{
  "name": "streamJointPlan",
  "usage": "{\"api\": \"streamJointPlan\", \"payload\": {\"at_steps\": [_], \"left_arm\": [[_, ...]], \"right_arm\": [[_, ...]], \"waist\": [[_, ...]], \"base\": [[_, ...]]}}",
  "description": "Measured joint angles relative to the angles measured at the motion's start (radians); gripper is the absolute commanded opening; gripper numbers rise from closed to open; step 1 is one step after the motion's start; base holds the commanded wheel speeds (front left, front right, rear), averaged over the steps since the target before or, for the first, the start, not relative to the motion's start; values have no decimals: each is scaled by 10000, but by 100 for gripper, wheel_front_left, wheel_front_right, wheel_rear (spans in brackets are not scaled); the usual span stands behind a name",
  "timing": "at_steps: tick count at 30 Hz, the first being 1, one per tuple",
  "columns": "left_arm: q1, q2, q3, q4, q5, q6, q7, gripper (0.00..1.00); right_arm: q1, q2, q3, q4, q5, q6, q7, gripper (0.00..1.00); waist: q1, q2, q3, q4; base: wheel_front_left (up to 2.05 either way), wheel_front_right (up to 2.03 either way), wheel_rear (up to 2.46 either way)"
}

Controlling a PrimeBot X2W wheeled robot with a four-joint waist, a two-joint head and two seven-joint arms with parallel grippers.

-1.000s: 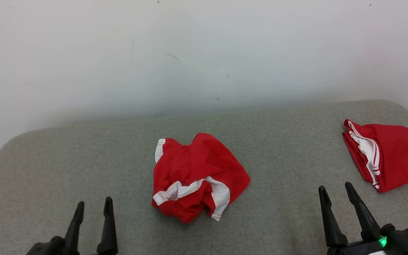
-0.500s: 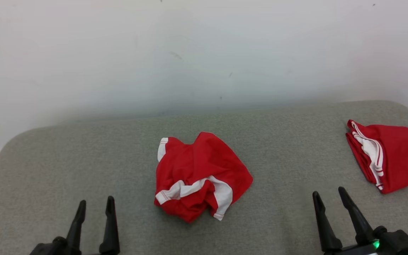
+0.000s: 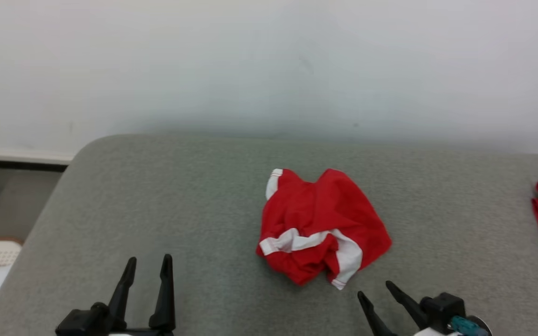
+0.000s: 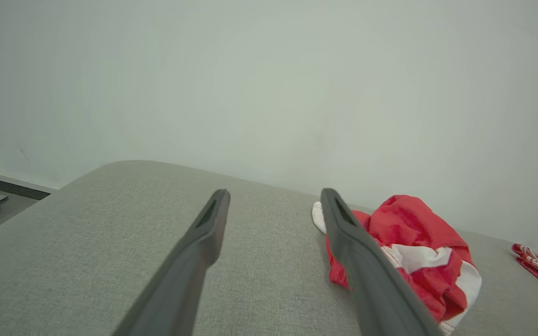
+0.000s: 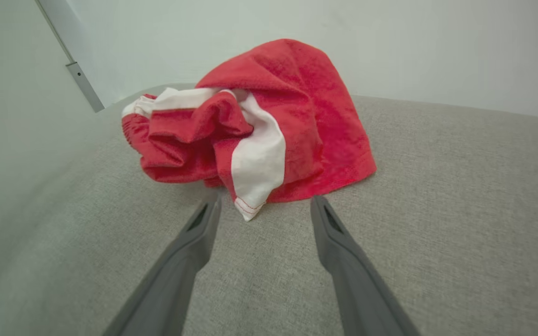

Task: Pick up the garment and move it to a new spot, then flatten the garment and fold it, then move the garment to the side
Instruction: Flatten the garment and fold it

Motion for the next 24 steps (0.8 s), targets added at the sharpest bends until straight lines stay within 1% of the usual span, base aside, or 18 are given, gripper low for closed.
{"api": "streamJointPlan", "payload": {"at_steps": [5,11,18,24], "left_arm": [[-143,-61,-17,182,58,-157,0,100],[-331,-130,-31,244,73,-226,0,100],[-535,-184,10,349,73,-349,0,100],[-698,-199,90,368,73,-389,0,100]], "right_arm": [[-777,12,552,1191,322,0,213,100],[-1508,63,608,2548,343,0,244,100],[-2205,136,813,3659,468,0,159,100],[-2731,244,974,4322,708,0,-48,100]], "waist": [[0,0,124,671],[0,0,383,1251],[1,0,786,1695],[0,0,1068,1910]], "base": [[0,0,0],[0,0,0],[0,0,0],[0,0,0]]}}
